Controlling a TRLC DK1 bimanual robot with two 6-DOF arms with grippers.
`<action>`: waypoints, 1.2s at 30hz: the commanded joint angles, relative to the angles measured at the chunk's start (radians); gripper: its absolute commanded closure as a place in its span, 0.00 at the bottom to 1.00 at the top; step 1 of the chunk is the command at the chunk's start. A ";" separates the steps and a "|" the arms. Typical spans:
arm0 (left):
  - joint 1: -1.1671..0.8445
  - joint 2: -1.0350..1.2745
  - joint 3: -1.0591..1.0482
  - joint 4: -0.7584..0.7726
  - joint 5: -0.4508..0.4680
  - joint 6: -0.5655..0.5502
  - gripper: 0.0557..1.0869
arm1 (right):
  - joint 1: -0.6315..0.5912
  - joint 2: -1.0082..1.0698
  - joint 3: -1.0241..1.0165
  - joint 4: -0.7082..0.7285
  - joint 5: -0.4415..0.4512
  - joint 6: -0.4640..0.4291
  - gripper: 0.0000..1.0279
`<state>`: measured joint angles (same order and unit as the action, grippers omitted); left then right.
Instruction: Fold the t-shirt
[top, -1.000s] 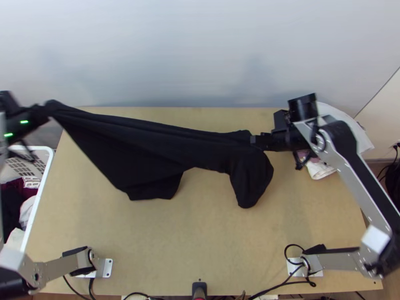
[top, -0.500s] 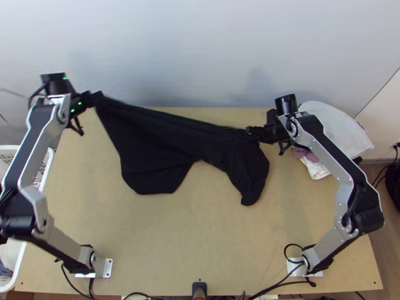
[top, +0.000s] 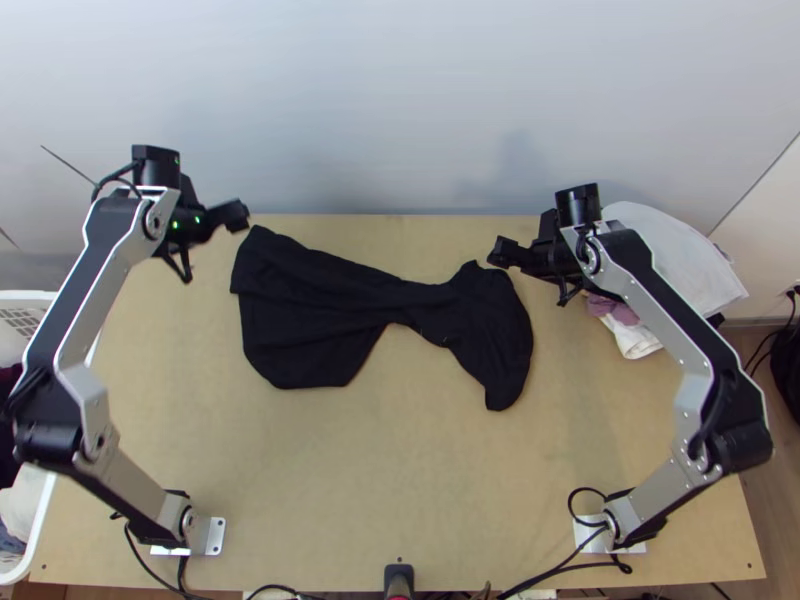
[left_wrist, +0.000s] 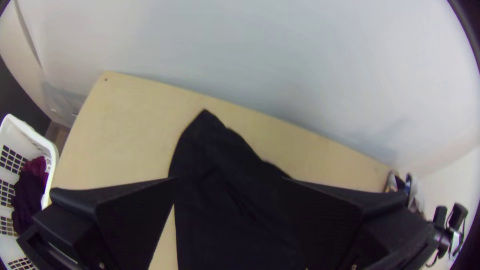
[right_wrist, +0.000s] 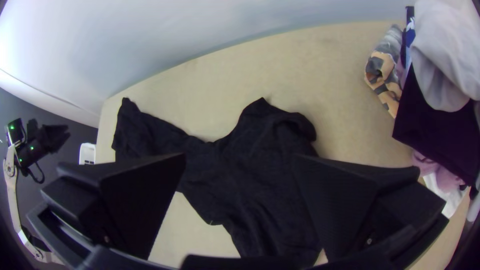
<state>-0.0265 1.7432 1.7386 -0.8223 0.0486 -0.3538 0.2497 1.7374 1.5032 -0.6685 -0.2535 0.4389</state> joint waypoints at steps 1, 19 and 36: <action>-0.081 -0.197 -0.221 -0.175 0.085 0.068 0.05 | 0.016 -0.114 -0.040 -0.013 0.003 0.008 0.04; -0.385 -0.444 -0.870 -0.038 0.002 -0.056 0.06 | 0.034 -0.345 -0.251 -0.040 0.051 -0.016 0.04; -0.446 -0.338 -0.913 0.250 -0.118 -0.145 0.57 | 0.100 -0.438 -0.383 -0.059 0.082 -0.045 0.04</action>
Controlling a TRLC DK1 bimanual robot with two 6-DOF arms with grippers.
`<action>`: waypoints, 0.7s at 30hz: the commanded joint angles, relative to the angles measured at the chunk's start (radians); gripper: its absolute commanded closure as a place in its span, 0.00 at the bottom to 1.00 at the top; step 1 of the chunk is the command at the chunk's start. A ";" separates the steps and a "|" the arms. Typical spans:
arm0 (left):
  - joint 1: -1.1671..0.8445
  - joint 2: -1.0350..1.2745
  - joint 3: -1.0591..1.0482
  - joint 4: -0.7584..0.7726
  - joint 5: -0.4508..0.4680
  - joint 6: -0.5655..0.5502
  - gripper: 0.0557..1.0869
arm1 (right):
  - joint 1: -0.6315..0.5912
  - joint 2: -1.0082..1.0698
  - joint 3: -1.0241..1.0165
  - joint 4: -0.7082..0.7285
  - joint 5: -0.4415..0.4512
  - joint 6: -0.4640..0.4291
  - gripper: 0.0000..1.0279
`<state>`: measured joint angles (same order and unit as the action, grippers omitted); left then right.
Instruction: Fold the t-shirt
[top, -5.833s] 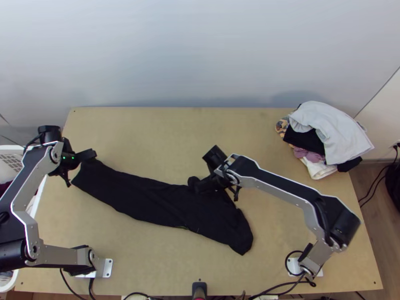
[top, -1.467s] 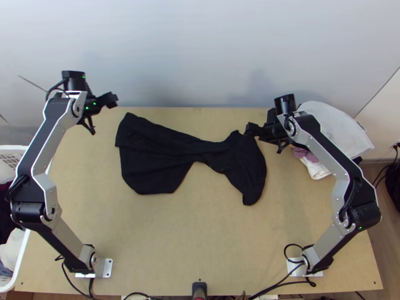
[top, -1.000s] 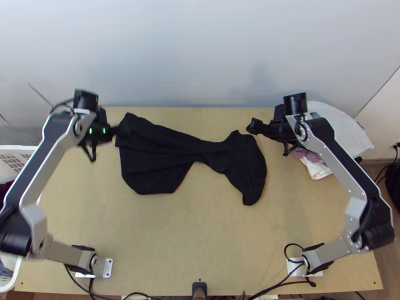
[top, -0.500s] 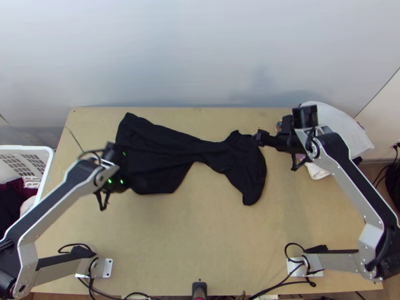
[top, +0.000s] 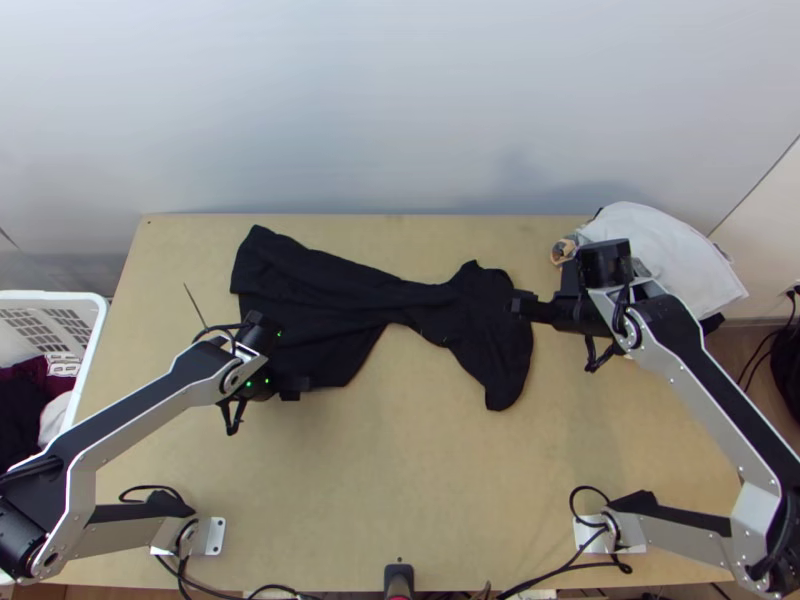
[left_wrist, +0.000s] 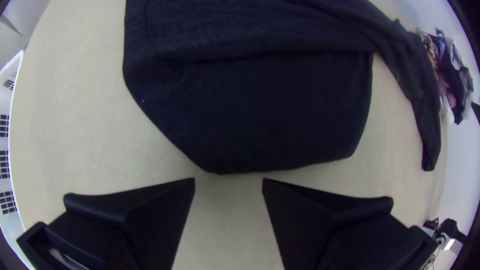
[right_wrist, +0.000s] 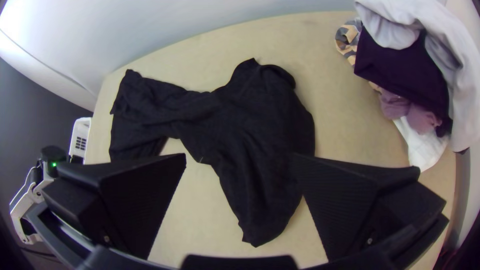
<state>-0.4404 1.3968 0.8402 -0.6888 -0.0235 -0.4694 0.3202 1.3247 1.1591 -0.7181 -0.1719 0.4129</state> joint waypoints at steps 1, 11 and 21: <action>-0.038 0.008 -0.012 0.127 -0.050 -0.029 0.62 | 0.043 -0.028 -0.049 -0.018 0.000 -0.025 0.04; -0.032 -0.005 0.000 0.184 -0.127 -0.017 0.96 | 0.206 -0.033 -0.173 -0.136 -0.015 -0.085 0.05; 0.049 -0.058 0.157 0.075 -0.125 0.008 0.96 | 0.310 -0.044 -0.285 -0.146 0.012 -0.100 0.07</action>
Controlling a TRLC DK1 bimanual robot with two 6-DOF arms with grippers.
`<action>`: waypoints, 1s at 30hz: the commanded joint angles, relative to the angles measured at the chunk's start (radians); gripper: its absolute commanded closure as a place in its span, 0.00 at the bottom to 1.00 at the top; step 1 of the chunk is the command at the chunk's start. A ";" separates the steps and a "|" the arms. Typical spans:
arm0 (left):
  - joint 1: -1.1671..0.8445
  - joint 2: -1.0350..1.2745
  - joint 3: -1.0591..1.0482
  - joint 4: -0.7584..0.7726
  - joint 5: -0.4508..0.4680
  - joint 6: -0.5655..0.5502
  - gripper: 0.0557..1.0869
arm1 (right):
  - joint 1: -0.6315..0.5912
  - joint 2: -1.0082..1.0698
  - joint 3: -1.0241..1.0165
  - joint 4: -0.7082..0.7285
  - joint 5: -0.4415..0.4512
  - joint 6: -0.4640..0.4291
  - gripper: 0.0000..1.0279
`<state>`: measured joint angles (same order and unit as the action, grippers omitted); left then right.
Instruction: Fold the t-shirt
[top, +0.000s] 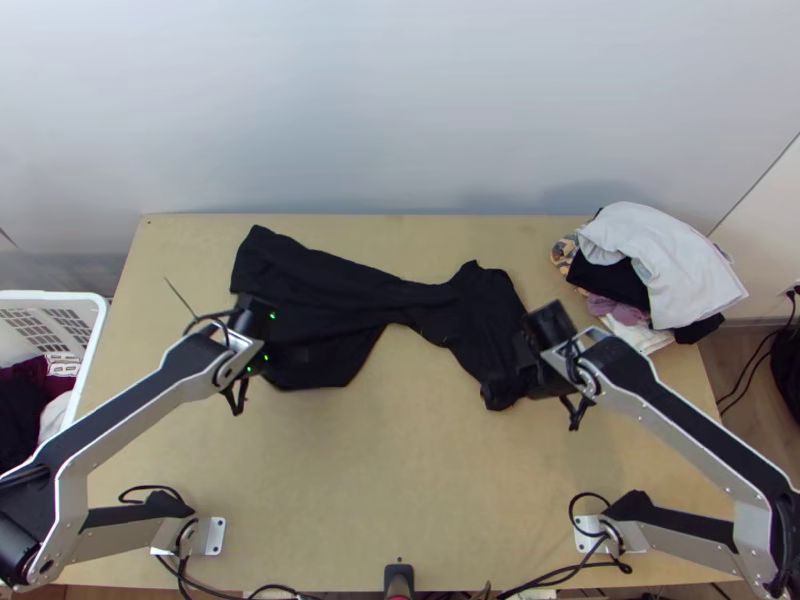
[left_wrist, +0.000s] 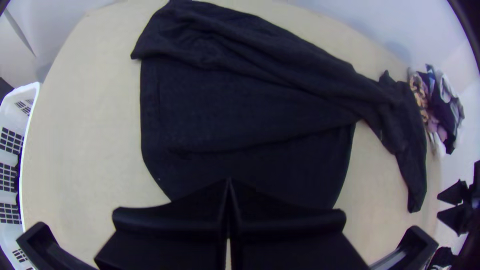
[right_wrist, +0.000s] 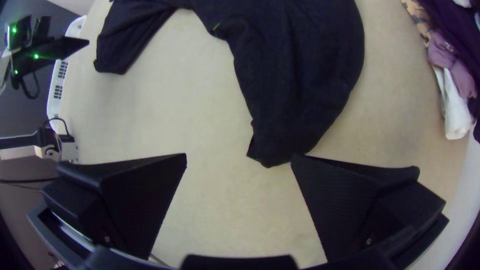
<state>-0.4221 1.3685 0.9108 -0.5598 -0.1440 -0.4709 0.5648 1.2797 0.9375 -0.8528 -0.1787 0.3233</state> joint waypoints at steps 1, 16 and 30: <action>0.031 -0.031 0.102 -0.063 -0.005 0.009 0.96 | 0.078 0.010 -0.072 -0.005 0.028 -0.010 0.08; 0.022 -0.068 0.108 -0.149 0.011 -0.037 0.39 | 0.136 0.159 -0.118 0.149 0.170 -0.010 0.10; 0.051 -0.052 0.066 -0.258 0.067 -0.029 0.13 | 0.119 0.156 -0.115 0.227 0.280 -0.058 0.90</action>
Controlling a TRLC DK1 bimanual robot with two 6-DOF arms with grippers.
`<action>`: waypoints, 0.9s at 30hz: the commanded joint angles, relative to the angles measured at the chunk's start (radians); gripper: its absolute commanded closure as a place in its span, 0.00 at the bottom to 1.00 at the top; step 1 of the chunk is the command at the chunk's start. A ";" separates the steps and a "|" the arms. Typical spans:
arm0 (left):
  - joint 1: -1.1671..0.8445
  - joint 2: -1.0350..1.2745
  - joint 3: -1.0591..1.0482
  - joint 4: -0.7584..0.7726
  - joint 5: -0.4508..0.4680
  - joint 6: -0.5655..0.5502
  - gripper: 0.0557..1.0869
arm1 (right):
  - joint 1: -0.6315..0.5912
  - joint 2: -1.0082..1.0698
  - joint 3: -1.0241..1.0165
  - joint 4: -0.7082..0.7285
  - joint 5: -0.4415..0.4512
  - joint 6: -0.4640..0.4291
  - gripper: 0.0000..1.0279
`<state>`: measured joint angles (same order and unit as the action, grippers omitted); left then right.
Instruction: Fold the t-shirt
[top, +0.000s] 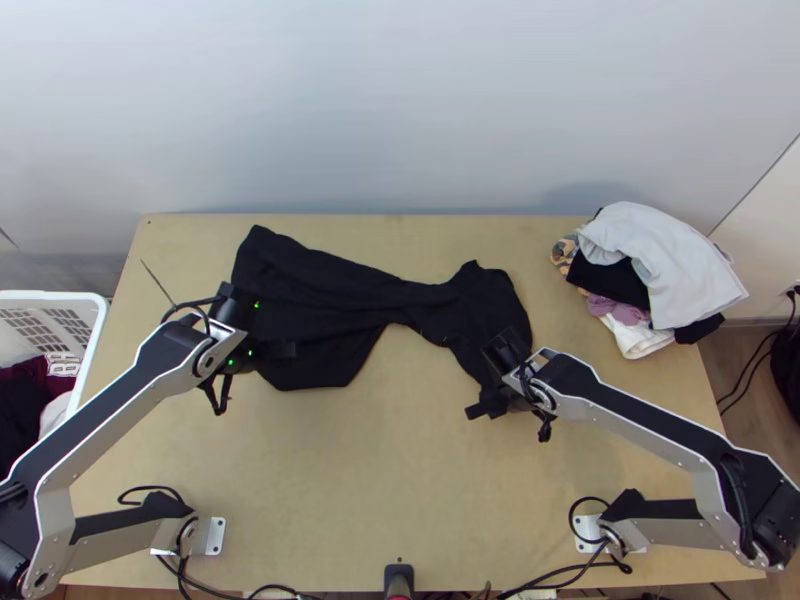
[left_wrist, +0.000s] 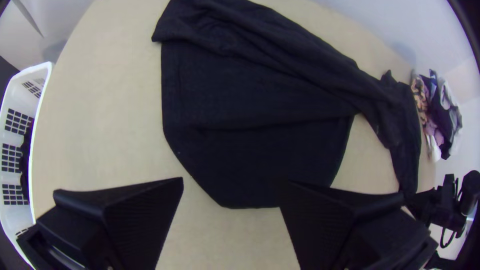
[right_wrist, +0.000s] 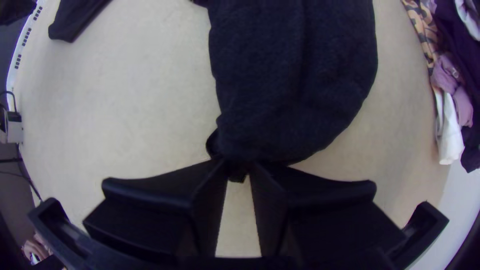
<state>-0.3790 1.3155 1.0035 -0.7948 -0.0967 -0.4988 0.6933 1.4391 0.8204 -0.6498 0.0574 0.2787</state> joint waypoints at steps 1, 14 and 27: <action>0.008 0.001 -0.032 -0.027 0.025 -0.001 0.13 | -0.012 -0.011 0.002 0.024 0.052 -0.018 0.93; 0.000 0.083 -0.158 0.034 0.095 -0.014 0.13 | -0.063 -0.069 0.026 0.029 0.084 -0.021 0.97; 0.000 0.172 -0.146 0.286 0.080 -0.035 0.84 | -0.097 -0.088 0.020 0.029 0.085 -0.024 0.97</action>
<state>-0.3767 1.4662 0.8543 -0.6388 -0.0032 -0.5312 0.6117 1.3594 0.8421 -0.6209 0.1421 0.2562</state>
